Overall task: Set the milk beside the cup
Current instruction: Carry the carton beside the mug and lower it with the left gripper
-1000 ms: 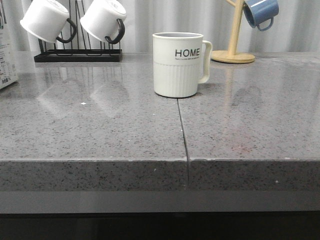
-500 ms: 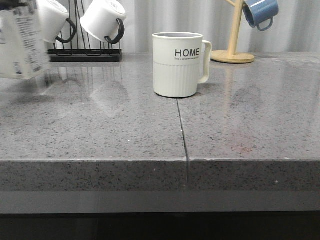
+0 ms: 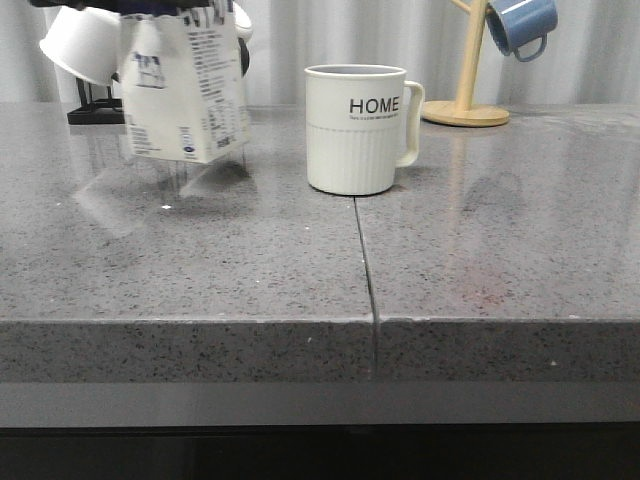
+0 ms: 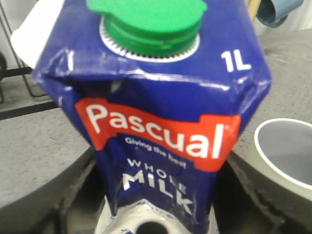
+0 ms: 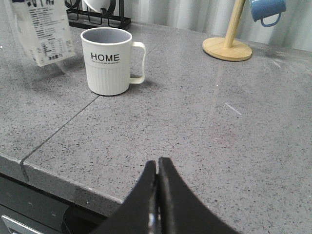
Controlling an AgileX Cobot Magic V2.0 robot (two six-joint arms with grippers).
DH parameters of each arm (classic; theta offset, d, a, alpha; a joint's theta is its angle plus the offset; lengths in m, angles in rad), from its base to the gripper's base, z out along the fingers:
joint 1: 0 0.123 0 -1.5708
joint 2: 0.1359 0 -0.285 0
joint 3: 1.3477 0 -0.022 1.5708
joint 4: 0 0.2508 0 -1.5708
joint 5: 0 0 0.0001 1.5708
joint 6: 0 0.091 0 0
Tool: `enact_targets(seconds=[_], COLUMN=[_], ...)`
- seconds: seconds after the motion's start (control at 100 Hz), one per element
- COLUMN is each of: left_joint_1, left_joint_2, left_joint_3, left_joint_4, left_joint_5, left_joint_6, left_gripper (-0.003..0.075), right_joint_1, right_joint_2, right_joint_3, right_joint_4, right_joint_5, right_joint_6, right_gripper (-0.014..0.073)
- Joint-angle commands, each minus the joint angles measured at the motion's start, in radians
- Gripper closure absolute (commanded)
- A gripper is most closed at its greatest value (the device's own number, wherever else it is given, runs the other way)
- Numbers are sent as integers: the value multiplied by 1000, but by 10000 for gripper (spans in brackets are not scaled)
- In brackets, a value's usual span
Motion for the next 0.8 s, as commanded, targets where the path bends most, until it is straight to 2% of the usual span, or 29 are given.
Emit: enact_targets(seconds=[0.0, 0.24, 0.71, 0.79], left_joint_1=[-24, -63, -67, -67], left_joint_2=[-3, 65, 100, 102], left_joint_3=[-56, -84, -123, -123], left_joint_4=[-8, -8, -6, -6], left_joint_5=[-95, -152, -110, -101], left_joint_6=[-11, -11, -11, -11], left_gripper=[482, 482, 477, 451], right_joint_1=[-1, -1, -1, -1], right_joint_2=[13, 13, 13, 13], right_joint_3=[-23, -23, -23, -23], right_joint_4=[-4, -4, -4, -4], right_joint_5=[-74, -74, -74, -74], right_joint_6=[-2, -2, -2, -2], right_gripper=[654, 654, 654, 654])
